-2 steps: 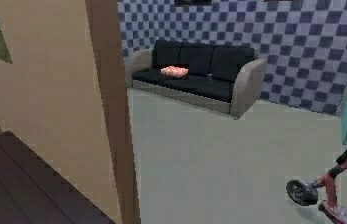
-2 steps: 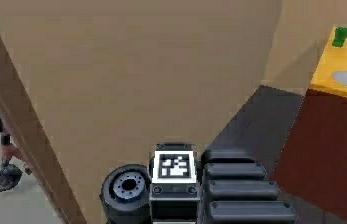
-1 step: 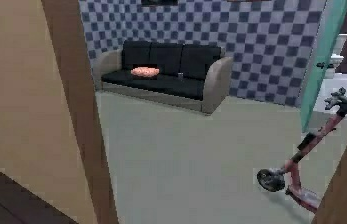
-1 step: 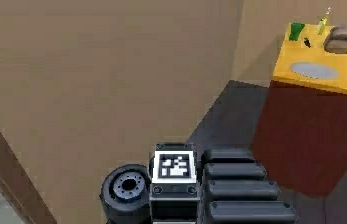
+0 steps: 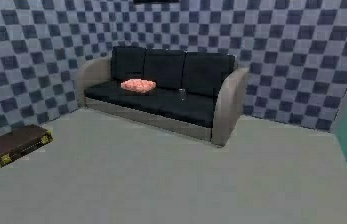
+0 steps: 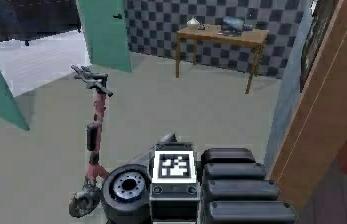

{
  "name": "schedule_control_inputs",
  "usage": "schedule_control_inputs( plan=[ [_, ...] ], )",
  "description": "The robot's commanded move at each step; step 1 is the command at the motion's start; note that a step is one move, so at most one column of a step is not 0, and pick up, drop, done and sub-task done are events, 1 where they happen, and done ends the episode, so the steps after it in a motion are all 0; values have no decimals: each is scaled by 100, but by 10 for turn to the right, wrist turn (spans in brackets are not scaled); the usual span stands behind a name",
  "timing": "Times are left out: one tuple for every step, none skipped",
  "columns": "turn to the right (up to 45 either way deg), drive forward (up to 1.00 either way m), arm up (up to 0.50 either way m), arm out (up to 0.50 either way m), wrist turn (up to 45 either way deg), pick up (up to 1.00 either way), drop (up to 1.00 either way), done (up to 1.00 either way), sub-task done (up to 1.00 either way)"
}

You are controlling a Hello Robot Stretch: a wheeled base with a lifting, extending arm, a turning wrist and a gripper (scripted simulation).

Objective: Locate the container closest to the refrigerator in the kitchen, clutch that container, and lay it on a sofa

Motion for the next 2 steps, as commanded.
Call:
schedule_control_inputs(
  plan=[
    [270,0,0,0,0,0,0,0,0],
    [0,15,0,0,0,0,0,0,0]
  ],
)
